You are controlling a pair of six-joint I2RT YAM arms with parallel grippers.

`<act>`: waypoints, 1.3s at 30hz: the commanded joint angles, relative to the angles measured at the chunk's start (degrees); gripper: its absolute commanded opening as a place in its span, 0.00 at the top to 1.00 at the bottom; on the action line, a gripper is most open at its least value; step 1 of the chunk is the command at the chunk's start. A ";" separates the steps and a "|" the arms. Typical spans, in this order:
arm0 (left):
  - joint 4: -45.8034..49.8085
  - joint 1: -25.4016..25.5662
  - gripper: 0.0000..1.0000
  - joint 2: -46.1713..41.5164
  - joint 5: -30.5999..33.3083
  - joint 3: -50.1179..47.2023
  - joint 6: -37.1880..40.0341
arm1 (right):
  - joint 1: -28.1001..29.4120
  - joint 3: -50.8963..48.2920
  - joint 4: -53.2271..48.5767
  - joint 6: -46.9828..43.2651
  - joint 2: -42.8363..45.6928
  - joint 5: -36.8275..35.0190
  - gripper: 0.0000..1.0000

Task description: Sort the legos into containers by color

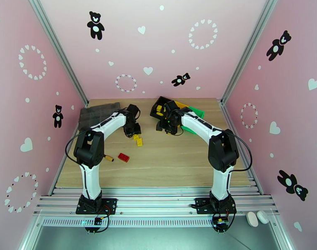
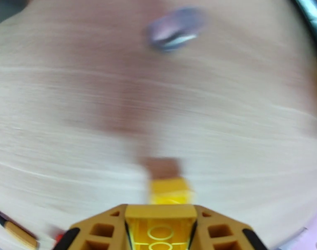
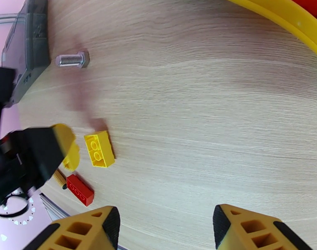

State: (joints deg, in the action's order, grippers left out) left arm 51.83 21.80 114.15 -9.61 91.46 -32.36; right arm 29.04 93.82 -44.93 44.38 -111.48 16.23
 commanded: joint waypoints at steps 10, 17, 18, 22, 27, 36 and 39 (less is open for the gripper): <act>-14.78 0.55 0.68 3.47 -23.37 6.67 -13.47 | -4.63 -4.09 6.55 2.93 2.15 5.65 0.36; -19.47 1.01 0.67 10.03 -26.93 15.75 -20.66 | -9.21 -8.66 7.66 2.75 5.41 6.33 0.36; -20.01 0.99 0.67 11.36 -27.17 17.69 -21.89 | -9.92 -9.08 7.60 2.58 5.86 6.45 0.36; -20.13 1.01 0.67 17.19 -26.71 26.94 -25.83 | -12.26 -10.25 6.82 1.73 7.07 6.90 0.36; -17.26 1.04 0.66 27.22 -24.30 44.38 -31.17 | -13.91 -10.46 6.06 0.98 7.78 7.14 0.36; -22.51 0.62 0.31 41.60 -21.99 64.29 -43.81 | -14.36 -10.24 5.44 0.81 8.20 6.75 0.36; -22.65 0.61 0.24 41.09 -22.60 64.04 -42.08 | -14.36 -10.37 5.23 0.71 8.33 6.41 0.36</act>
State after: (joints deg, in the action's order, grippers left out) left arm 31.00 22.59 155.09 -32.32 154.01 -72.95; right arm 14.81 84.07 -38.22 45.87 -105.69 22.79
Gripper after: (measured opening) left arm 0.747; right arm 0.639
